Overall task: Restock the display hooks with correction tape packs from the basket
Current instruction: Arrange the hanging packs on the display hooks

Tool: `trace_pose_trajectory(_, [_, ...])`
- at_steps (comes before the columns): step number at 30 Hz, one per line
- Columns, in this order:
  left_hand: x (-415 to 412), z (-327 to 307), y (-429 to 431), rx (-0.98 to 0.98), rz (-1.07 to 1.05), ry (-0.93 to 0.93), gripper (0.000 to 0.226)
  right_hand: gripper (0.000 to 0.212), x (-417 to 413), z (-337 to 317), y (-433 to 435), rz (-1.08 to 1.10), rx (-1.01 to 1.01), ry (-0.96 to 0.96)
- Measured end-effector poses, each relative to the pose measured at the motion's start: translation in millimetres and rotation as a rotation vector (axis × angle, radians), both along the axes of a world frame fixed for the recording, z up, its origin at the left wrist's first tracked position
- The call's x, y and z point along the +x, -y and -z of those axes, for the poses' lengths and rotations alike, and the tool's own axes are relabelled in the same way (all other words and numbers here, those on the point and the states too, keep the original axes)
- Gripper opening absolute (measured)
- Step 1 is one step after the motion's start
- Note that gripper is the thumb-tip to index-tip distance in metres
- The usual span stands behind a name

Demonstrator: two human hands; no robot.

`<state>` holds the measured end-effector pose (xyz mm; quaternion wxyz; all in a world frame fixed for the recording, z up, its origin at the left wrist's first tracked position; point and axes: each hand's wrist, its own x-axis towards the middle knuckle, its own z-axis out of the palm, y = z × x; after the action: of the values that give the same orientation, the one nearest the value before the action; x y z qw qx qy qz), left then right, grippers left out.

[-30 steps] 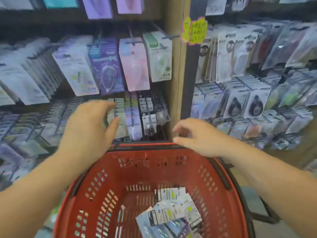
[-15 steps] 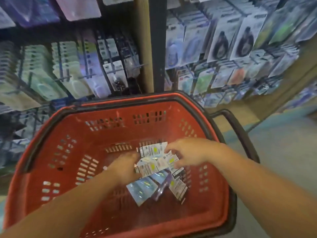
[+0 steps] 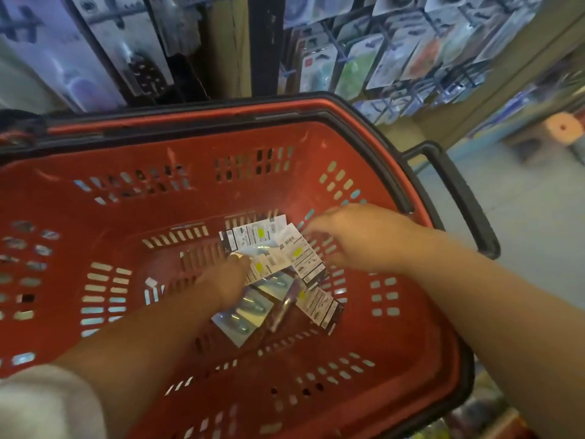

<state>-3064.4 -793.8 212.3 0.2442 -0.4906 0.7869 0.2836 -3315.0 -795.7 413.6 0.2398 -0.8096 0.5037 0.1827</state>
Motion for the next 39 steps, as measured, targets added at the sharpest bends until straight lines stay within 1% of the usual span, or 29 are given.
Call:
trace_pose_trajectory(3, [1,2,-1,0.034,-0.073,-0.040,0.058,0.050,3,-10,-5,-0.061,-0.189,0.012])
trace_pose_trajectory(5, [0,1,2,0.085,-0.158,-0.137,0.039,0.041,0,-15,-10,-0.173,-0.378,-0.004])
trace_pose_trajectory(6, [0,0,2,0.126,-0.229,-0.210,0.030,0.039,-5,-17,-12,-0.193,-0.468,-0.003])
trace_pose_trajectory(8, [-4,-7,2,0.234,-0.430,-0.384,0.034,0.044,-21,-21,-16,-0.143,-0.572,0.003])
trace_pose_trajectory(9, [-8,-12,1,0.303,-0.563,-0.482,0.030,0.047,-29,-22,-17,-0.111,-0.599,-0.007])
trace_pose_trajectory(11, [-23,-22,-1,0.456,-0.792,-0.646,0.013,0.051,-37,-23,-23,-0.062,-0.626,-0.025])
trace_pose_trajectory(13, [-40,-22,0,0.535,-0.924,-0.715,0.011,0.053,-39,-20,-27,0.006,-0.610,0.019])
trace_pose_trajectory(16, [-63,-13,-1,0.581,-1.073,-0.675,0.016,0.050,-40,-18,-27,0.136,-0.567,0.186])
trace_pose_trajectory(18, [-75,-6,0,0.604,-1.189,-0.647,0.020,0.047,-43,-17,-27,0.175,-0.568,0.261])
trace_pose_trajectory(19, [-81,-5,0,0.623,-1.234,-0.652,0.018,0.046,-44,-17,-27,0.181,-0.569,0.281])
trace_pose_trajectory(21, [-93,-2,3,0.663,-1.313,-0.684,0.006,0.043,-45,-16,-27,0.190,-0.565,0.303])
trace_pose_trajectory(24, [-107,3,7,0.702,-1.397,-0.740,0.016,0.041,-44,-15,-27,0.209,-0.546,0.308])
trace_pose_trajectory(26, [-114,3,7,0.644,-1.454,-0.757,0.015,0.043,-43,-14,-26,0.213,-0.534,0.299])
trace_pose_trajectory(28, [-119,5,7,0.588,-1.507,-0.751,0.026,0.044,-42,-14,-27,0.210,-0.523,0.287])
trace_pose_trajectory(29, [-122,3,6,0.573,-1.522,-0.754,0.028,0.044,-42,-15,-27,0.209,-0.522,0.287])
trace_pose_trajectory(30, [-124,4,8,0.568,-1.519,-0.752,0.023,0.044,-42,-15,-27,0.206,-0.525,0.288])
trace_pose_trajectory(31, [-127,0,8,0.584,-1.511,-0.757,0.010,0.044,-42,-15,-27,0.202,-0.530,0.285])
trace_pose_trajectory(32, [-128,-3,9,0.604,-1.497,-0.754,0.006,0.044,-42,-15,-27,0.198,-0.534,0.276])
trace_pose_trajectory(33, [-128,-5,10,0.621,-1.481,-0.761,0.015,0.044,-42,-16,-27,0.194,-0.536,0.267])
trace_pose_trajectory(34, [-128,-6,10,0.628,-1.458,-0.767,0.019,0.044,-42,-15,-26,0.191,-0.536,0.260])
trace_pose_trajectory(39, [-108,-21,8,0.663,-1.392,-0.791,0.014,0.043,-44,-13,-25,0.171,-0.545,0.229])
